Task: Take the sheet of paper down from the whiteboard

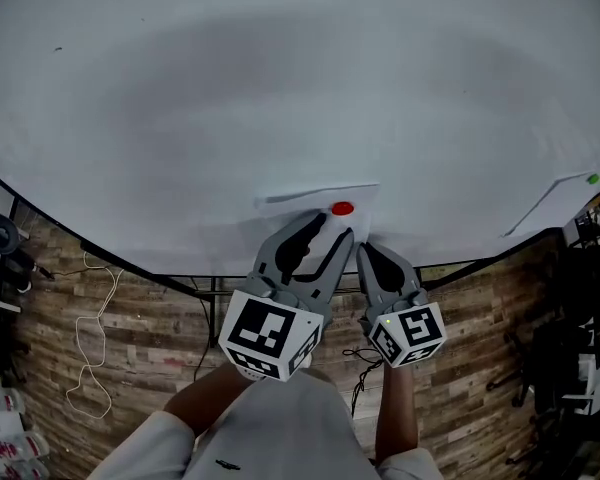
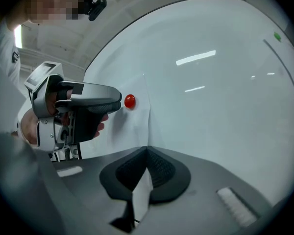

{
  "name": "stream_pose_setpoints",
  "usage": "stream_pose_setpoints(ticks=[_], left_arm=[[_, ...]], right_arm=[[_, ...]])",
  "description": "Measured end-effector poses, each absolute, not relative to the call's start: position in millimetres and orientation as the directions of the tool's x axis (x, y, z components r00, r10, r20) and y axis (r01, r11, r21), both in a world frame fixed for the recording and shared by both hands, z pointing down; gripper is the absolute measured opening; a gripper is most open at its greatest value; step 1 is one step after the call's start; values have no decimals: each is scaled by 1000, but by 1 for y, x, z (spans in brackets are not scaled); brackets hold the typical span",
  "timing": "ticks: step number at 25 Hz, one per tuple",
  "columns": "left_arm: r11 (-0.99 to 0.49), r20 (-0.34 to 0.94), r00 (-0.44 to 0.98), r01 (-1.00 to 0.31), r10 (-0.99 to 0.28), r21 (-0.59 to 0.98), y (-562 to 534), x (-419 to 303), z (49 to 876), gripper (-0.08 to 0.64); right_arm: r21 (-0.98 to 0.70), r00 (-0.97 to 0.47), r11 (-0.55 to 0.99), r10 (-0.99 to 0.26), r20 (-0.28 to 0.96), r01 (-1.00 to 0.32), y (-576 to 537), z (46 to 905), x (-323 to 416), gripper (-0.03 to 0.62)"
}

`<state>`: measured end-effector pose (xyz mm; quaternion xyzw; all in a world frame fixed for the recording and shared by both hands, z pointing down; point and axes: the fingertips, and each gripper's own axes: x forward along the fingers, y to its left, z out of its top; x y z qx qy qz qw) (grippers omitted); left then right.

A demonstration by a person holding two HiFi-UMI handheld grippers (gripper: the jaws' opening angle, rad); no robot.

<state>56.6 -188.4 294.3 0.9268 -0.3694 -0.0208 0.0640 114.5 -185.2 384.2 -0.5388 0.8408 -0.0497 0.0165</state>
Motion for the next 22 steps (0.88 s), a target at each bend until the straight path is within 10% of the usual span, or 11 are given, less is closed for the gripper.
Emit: stream_pose_setpoints(ticks=[22], left_arm=[[-439,-52,437,-886,-898,145,-204,66,289,176]], right_arm=[[-127,-449,443,-893,25,-887,-187,386,104,11]])
